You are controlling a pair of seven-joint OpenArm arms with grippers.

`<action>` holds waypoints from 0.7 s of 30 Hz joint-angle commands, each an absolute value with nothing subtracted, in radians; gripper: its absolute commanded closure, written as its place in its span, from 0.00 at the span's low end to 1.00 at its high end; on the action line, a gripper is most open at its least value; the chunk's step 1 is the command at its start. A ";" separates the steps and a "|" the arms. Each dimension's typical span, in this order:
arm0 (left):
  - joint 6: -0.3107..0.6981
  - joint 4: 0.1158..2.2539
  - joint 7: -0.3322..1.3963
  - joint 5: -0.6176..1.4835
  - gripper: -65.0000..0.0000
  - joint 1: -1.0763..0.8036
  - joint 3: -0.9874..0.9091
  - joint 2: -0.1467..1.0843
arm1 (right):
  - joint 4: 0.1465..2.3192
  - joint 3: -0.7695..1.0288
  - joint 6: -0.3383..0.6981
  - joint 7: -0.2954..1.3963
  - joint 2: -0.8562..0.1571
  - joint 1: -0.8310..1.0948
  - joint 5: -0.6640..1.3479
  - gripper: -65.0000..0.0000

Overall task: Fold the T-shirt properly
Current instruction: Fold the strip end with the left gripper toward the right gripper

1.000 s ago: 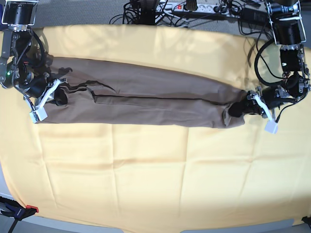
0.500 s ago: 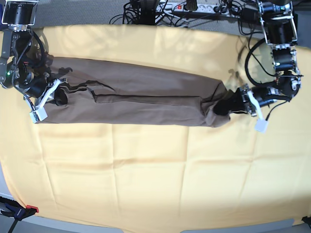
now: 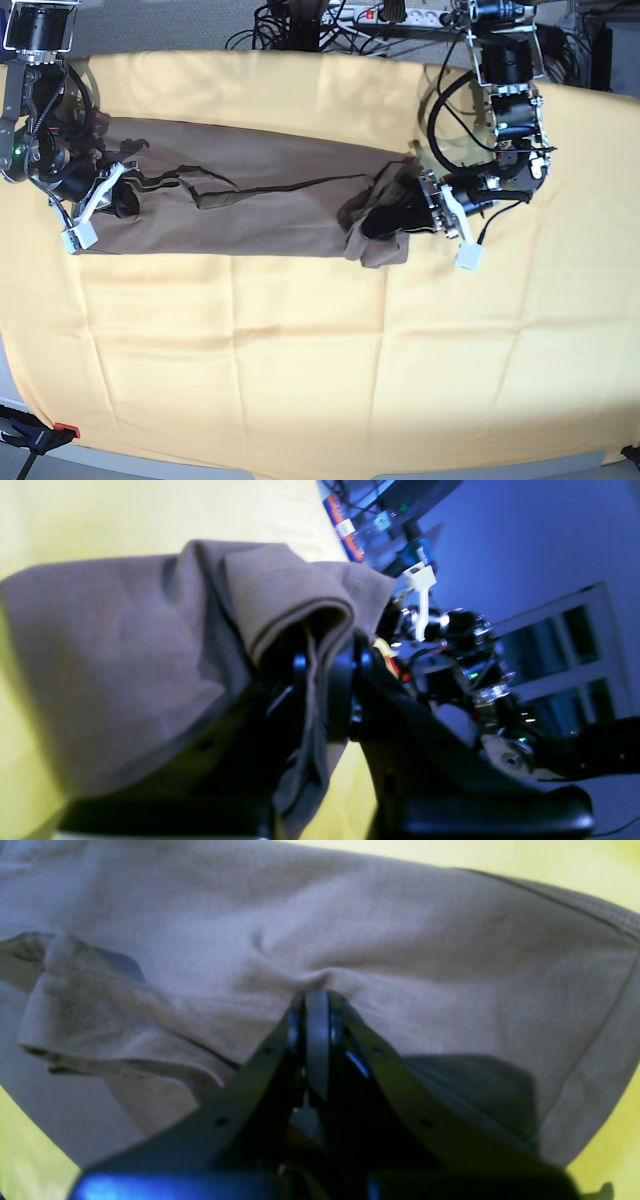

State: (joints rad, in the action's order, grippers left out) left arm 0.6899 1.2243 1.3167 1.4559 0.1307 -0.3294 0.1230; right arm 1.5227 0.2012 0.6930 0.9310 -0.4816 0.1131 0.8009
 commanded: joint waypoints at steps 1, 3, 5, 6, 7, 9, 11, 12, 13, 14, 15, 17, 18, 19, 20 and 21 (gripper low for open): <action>0.698 1.243 1.306 1.484 1.00 0.150 -0.329 0.115 | 1.528 0.203 0.698 0.939 -0.493 0.102 0.804 1.00; 0.698 1.243 1.306 1.484 1.00 0.150 -0.313 0.099 | 1.528 0.203 0.698 0.939 -0.493 0.102 0.803 1.00; 0.698 1.243 1.287 1.481 1.00 0.150 -0.281 0.090 | 1.528 0.203 0.698 0.939 -0.493 0.102 0.804 1.00; 0.698 1.243 1.263 1.449 1.00 0.150 -0.261 0.087 | 1.528 0.203 0.698 0.939 -0.493 0.102 0.804 1.00; 0.698 1.243 1.234 1.411 1.00 0.150 -0.238 0.084 | 1.528 0.203 0.698 0.939 -0.493 0.102 0.804 1.00; 0.698 1.243 1.179 1.341 1.00 0.150 -0.192 0.083 | 1.528 0.203 0.698 0.939 -0.493 0.102 0.804 1.00; 0.698 1.243 1.134 1.297 1.00 0.150 -0.156 0.083 | 1.528 0.203 0.698 0.939 -0.493 0.102 0.804 1.00; 0.698 1.243 1.117 1.284 1.00 0.150 -0.146 0.083 | 1.528 0.203 0.698 0.941 -0.494 0.102 0.804 1.00; 0.698 1.243 1.108 1.283 1.00 0.150 -0.139 0.082 | 1.528 0.203 0.698 0.944 -0.493 0.102 0.804 1.00; 0.698 1.243 1.105 1.289 1.00 0.150 -0.134 0.082 | 1.528 0.203 0.698 0.946 -0.493 0.102 0.804 1.00; 0.698 1.243 1.105 1.298 1.00 0.150 -0.131 0.082 | 1.528 0.203 0.698 0.946 -0.494 0.102 0.804 1.00; 0.698 1.243 1.109 1.333 0.90 0.150 -0.131 0.080 | 1.528 0.203 0.698 0.947 -0.493 0.102 0.804 1.00; 0.698 1.243 1.119 1.363 0.80 0.150 -0.131 0.080 | 1.528 0.203 0.698 0.948 -0.494 0.102 0.804 1.00; 0.698 1.243 1.135 1.398 0.68 0.150 -0.131 0.080 | 1.528 0.203 0.698 0.950 -0.493 0.102 0.804 1.00; 0.698 1.243 1.155 1.433 0.58 0.150 -0.131 0.080 | 1.528 0.203 0.698 0.953 -0.494 0.102 0.804 1.00; 0.698 1.243 1.172 1.464 0.48 0.150 -0.131 0.081 | 1.528 0.203 0.698 0.955 -0.494 0.102 0.804 1.00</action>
